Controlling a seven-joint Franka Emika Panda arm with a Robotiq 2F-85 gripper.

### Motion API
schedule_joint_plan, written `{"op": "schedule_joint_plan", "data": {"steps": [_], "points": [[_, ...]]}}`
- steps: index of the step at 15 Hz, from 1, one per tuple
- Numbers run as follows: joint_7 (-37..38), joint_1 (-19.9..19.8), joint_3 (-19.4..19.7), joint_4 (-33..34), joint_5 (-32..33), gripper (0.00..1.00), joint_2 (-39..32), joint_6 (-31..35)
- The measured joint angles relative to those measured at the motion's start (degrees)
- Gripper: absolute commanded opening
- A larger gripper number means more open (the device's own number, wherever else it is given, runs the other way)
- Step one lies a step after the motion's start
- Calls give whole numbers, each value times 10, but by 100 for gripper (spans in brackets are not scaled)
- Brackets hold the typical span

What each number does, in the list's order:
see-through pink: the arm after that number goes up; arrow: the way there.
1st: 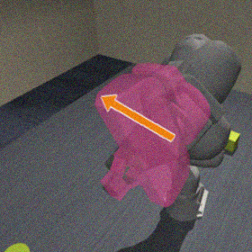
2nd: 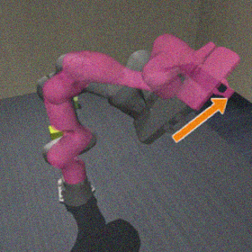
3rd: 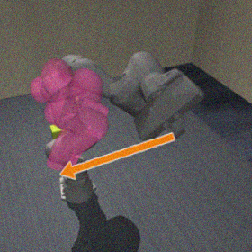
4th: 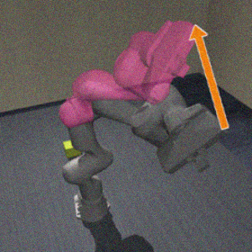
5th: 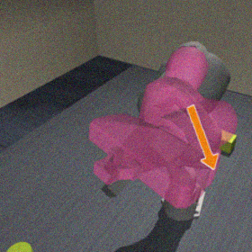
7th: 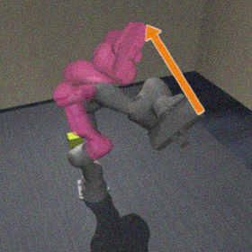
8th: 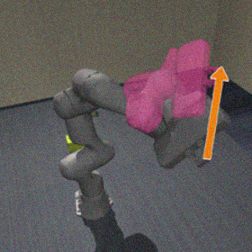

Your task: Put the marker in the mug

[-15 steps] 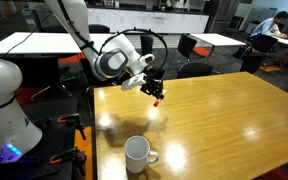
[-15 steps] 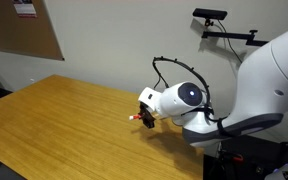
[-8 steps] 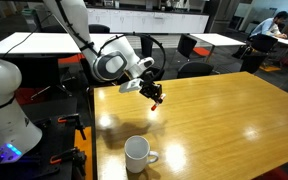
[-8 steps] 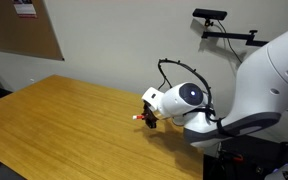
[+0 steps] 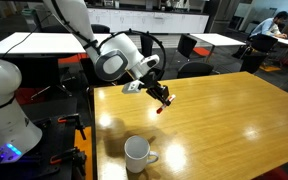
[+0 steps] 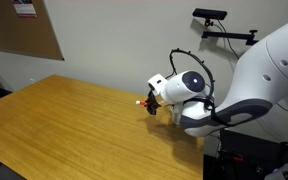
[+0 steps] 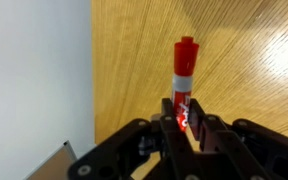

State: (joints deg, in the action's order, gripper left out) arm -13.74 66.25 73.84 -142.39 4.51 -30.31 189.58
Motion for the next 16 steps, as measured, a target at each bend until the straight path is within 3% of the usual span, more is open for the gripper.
{"op": "schedule_joint_plan", "data": {"steps": [11,16], "points": [[29,-36,12,-1,-83,5,-16,39],[30,-32,39,-20,-134,5,-33,68]]}}
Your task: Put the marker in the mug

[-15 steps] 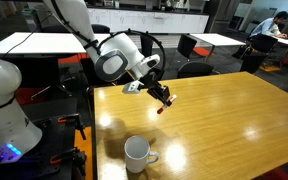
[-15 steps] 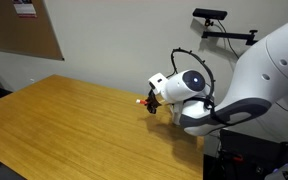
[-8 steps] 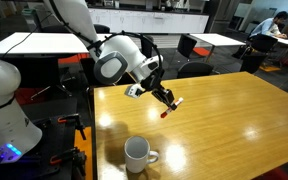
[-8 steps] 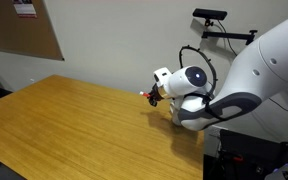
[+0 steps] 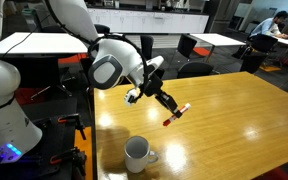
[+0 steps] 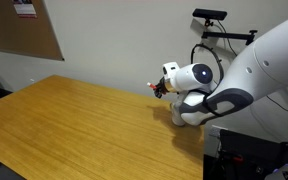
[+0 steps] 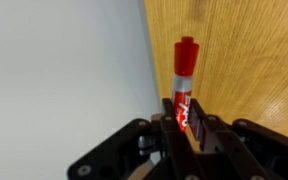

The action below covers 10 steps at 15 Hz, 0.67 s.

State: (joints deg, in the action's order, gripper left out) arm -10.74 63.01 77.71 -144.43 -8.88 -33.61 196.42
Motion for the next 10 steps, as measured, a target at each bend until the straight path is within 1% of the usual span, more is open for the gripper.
{"op": "schedule_joint_plan", "data": {"steps": [3,7,10], "points": [[3,13,20,-19,-37,5,-11,17],[26,68,68,-31,-83,5,-38,16],[54,105,94,-48,-109,5,-66,16]]}}
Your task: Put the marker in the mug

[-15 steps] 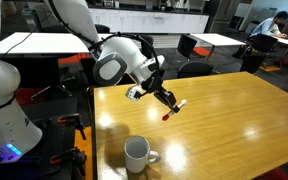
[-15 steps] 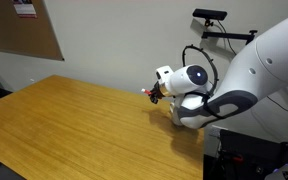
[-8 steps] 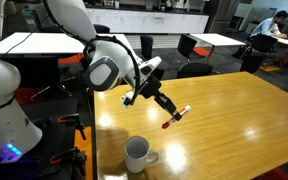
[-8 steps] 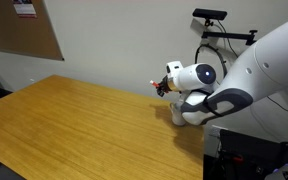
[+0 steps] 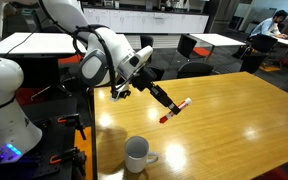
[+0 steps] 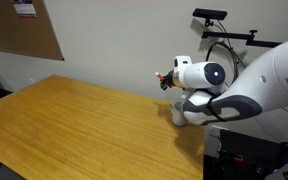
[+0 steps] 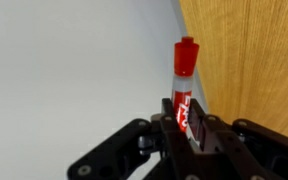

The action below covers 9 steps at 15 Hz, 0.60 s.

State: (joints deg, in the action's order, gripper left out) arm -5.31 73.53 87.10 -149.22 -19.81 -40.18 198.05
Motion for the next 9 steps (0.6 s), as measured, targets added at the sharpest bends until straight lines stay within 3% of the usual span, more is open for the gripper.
{"op": "schedule_joint_plan", "data": {"steps": [4,9], "points": [[38,30,13,-30,-24,5,-39,0],[82,40,13,-59,-45,5,-87,0]]}}
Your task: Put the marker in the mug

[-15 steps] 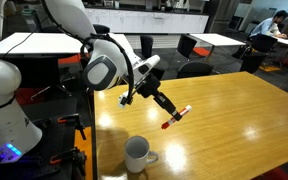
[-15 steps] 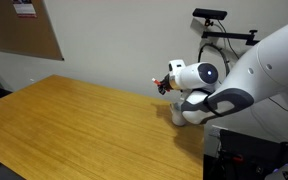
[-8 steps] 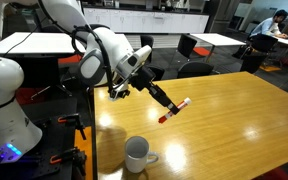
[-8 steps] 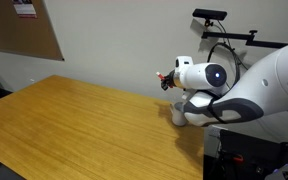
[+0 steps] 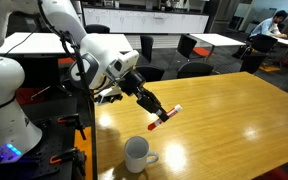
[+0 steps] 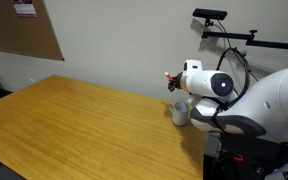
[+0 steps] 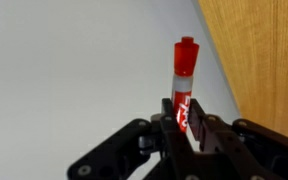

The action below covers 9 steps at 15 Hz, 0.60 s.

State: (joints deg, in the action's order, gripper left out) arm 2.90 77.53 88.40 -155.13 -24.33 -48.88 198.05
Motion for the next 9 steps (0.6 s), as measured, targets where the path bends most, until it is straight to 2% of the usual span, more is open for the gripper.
{"op": "schedule_joint_plan", "data": {"steps": [4,9], "points": [[34,0,-12,-10,-9,5,-29,0],[66,0,-47,-25,-20,5,-52,0]]}}
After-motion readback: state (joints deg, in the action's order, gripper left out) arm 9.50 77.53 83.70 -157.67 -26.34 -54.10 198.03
